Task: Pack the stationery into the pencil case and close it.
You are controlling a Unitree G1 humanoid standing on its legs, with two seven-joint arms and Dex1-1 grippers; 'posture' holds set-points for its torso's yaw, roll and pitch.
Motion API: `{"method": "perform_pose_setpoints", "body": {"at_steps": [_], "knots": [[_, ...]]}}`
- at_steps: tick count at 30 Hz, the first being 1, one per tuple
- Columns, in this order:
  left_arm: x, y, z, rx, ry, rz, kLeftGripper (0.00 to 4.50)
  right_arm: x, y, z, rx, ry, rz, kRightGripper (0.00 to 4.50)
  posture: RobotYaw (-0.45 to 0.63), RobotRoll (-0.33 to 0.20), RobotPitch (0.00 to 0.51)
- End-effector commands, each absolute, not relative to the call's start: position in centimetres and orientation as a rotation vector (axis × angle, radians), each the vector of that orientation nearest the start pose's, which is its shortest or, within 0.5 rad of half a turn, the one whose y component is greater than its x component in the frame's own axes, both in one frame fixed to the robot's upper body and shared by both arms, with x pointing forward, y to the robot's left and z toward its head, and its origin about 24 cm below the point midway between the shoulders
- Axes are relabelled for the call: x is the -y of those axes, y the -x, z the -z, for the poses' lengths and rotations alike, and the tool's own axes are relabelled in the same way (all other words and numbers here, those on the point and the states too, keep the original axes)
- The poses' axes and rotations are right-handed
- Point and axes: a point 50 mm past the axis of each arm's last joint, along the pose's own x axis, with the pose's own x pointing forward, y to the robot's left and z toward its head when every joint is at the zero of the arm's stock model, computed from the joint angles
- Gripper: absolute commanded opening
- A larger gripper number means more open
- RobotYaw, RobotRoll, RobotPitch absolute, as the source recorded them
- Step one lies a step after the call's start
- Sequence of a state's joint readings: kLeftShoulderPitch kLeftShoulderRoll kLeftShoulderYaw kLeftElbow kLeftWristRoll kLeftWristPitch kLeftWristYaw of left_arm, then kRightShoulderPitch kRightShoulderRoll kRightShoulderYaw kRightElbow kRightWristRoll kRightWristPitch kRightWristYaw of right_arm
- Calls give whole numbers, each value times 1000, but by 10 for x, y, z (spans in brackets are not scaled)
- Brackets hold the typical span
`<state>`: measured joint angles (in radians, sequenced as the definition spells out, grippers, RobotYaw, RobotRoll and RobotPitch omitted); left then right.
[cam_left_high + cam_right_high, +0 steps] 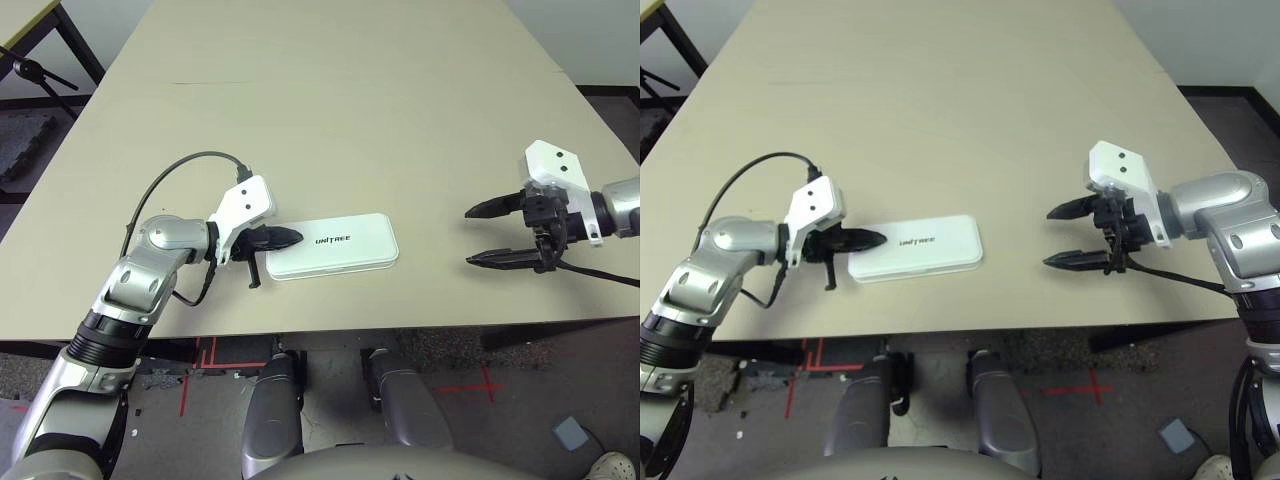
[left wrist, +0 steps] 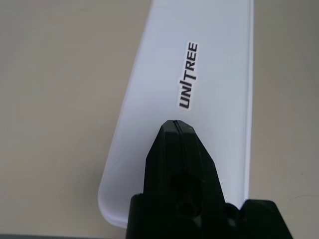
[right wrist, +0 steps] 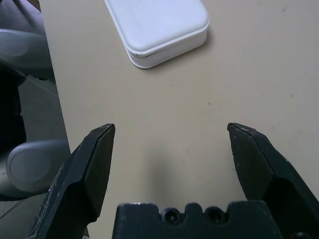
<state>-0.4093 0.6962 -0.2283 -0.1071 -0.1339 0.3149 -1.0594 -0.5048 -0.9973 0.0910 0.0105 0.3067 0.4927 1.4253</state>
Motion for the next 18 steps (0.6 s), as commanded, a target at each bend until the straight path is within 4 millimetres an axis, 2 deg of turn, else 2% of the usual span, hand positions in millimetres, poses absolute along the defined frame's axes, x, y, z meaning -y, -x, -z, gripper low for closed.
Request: {"method": "perform_pose_setpoints", "body": {"at_steps": [1,4,8,11,14,18], "knots": [[-169,-278,-100,-386,-683,1209,27,243,-277,-183,-498,540,-1229,4500,-112,0,186],[-168,-278,-95,-389,-691,1225,27,242,-277,-182,-496,540,-1227,4500,-118,0,185],[-164,-286,-109,-229,-560,1181,27,241,-280,-181,-454,533,-1193,4500,-130,0,188],[-175,-297,-130,-73,-400,1023,552,234,-290,-183,-282,464,-1129,4500,-131,0,190],[-190,-300,-139,-16,-335,933,1613,229,-296,-179,-183,382,-1061,4500,-127,0,195],[-224,-310,-160,106,-211,666,3269,230,-318,-171,-4,231,-778,4500,-108,0,205]]}}
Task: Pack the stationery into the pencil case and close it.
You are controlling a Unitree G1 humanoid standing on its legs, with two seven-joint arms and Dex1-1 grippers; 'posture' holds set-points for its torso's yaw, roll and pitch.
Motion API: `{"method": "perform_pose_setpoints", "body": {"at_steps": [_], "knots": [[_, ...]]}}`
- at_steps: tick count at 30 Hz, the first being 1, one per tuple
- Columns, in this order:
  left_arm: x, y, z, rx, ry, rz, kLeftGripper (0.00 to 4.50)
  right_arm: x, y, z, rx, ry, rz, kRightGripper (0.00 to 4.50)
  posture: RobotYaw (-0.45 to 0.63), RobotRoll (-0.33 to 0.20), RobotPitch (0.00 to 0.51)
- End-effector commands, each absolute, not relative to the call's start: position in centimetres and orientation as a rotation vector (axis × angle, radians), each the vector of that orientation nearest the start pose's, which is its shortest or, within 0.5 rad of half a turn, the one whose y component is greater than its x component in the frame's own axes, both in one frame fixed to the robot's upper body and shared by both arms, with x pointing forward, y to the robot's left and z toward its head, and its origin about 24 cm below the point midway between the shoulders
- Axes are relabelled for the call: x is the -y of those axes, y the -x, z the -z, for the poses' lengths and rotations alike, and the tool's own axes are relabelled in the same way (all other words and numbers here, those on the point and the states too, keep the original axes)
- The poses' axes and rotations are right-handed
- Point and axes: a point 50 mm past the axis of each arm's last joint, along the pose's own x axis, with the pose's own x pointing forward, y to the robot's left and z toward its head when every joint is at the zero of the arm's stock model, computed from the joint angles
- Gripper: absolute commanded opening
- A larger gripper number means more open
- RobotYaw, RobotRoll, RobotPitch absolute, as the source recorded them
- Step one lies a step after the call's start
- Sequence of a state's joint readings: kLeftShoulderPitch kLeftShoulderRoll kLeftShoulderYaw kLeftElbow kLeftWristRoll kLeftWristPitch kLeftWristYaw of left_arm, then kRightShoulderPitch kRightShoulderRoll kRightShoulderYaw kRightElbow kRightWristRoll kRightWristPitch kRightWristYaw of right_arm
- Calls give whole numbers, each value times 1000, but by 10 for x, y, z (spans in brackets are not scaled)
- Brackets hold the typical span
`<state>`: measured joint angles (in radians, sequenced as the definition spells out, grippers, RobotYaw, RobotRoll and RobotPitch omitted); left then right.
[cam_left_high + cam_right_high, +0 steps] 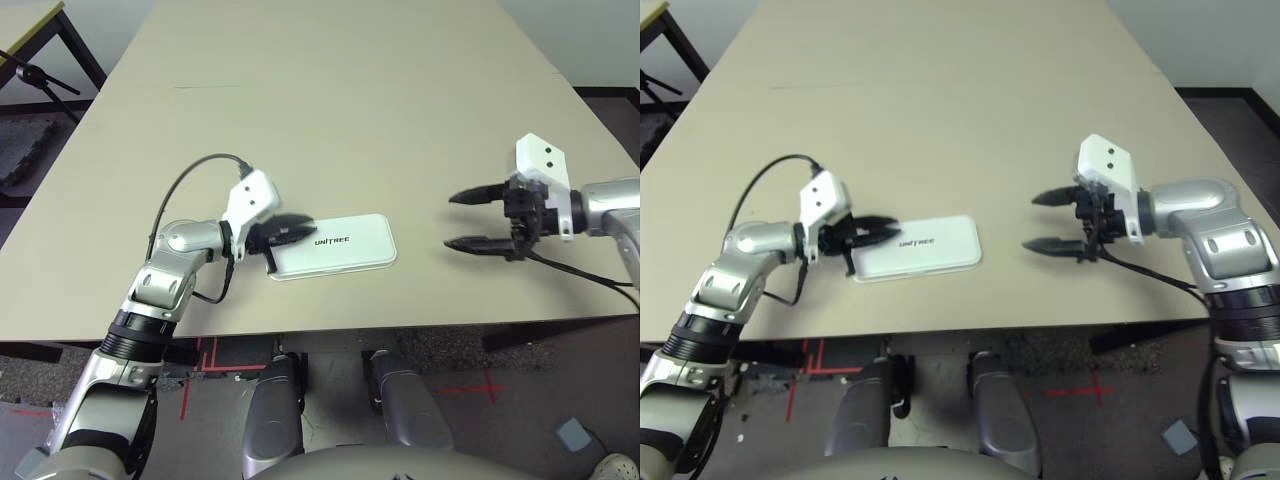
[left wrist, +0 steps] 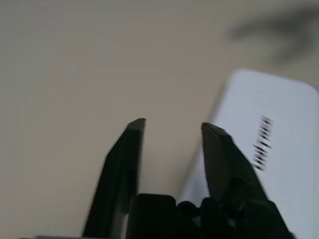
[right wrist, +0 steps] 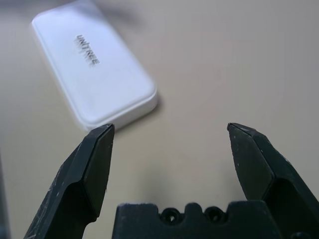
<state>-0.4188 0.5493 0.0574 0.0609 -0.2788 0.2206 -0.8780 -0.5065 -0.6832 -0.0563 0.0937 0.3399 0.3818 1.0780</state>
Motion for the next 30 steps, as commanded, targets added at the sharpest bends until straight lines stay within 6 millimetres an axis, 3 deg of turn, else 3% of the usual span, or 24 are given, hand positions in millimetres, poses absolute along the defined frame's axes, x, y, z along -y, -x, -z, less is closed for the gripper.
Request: {"method": "perform_pose_setpoints", "body": {"at_steps": [1,3,4,10,14,21,30], "knots": [[-228,-311,-162,122,-191,624,3624,232,-321,-169,17,211,-728,4500,-108,0,205],[-240,-315,-166,170,-149,481,4355,236,-329,-166,69,163,-590,4500,-101,0,209],[-244,-317,-167,183,-133,428,4452,238,-331,-164,85,148,-541,4500,-101,0,209],[-303,-327,-164,237,-47,-96,4452,272,-344,-143,140,27,-63,4500,-96,0,215],[-333,-325,-157,229,0,-286,4452,292,-342,-132,170,-3,159,4500,-94,0,224],[-345,-326,-148,215,-11,-332,4452,324,-334,-123,179,-15,372,4500,-101,0,220],[-343,-331,-149,239,-12,-317,4452,327,-337,-127,200,5,364,4500,-99,0,201]]}}
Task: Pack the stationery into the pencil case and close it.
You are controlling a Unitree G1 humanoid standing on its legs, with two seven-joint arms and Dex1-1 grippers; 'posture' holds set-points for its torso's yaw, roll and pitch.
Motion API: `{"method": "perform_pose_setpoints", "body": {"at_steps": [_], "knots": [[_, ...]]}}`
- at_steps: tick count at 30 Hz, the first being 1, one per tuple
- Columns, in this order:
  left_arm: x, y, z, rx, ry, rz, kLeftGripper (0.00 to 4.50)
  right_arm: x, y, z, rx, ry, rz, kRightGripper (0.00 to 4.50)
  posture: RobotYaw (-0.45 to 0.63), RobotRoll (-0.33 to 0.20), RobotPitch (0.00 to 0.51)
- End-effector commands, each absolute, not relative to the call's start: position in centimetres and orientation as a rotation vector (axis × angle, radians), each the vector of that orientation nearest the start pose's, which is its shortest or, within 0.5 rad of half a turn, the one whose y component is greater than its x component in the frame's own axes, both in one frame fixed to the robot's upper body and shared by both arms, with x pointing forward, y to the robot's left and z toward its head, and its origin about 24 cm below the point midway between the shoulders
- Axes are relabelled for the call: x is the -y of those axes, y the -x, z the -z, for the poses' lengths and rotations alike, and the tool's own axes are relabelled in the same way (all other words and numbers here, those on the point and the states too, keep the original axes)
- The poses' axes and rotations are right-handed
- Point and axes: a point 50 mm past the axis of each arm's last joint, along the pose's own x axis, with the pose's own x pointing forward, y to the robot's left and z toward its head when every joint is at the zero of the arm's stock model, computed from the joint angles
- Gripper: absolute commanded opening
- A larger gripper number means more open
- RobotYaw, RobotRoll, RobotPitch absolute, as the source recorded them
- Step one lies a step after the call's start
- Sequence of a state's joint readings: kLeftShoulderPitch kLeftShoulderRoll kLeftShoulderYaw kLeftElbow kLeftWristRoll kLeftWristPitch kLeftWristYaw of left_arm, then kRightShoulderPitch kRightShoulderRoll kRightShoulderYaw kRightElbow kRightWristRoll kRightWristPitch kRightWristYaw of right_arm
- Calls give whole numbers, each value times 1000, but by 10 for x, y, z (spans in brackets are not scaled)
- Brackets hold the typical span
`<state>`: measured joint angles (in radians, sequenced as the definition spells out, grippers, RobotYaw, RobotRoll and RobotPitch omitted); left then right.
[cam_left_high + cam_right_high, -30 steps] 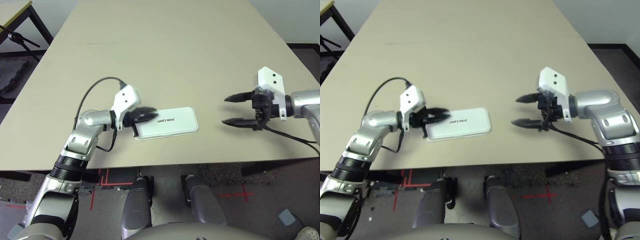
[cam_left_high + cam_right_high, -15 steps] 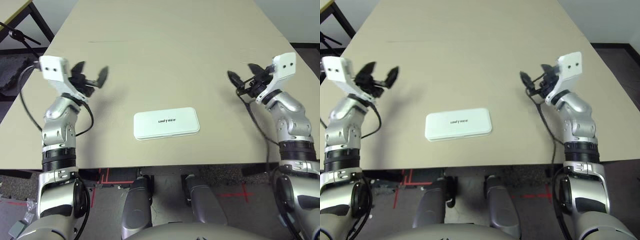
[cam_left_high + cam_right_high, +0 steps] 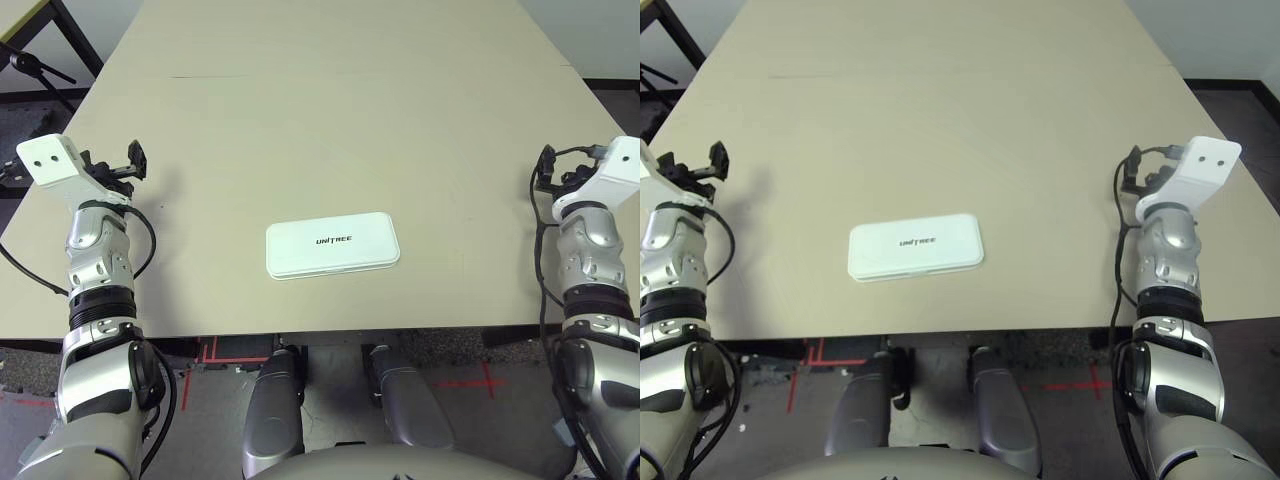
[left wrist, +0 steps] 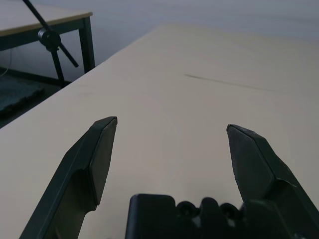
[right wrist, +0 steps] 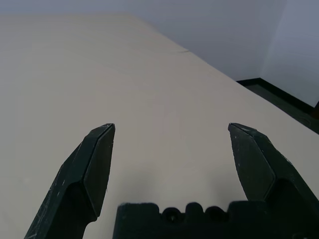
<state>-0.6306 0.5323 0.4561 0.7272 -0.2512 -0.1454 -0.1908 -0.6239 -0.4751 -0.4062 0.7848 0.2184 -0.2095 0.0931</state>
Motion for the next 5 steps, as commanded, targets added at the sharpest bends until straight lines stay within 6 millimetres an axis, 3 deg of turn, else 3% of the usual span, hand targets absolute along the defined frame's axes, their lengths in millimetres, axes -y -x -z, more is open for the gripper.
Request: {"method": "perform_pose_setpoints", "body": {"at_steps": [1,5], "knots": [[-342,-331,-150,243,-12,-313,4452,326,-337,-127,201,6,359,4500,-99,0,201],[-340,-332,-151,250,-24,-294,4452,324,-340,-127,202,6,343,4500,-95,0,191]]}}
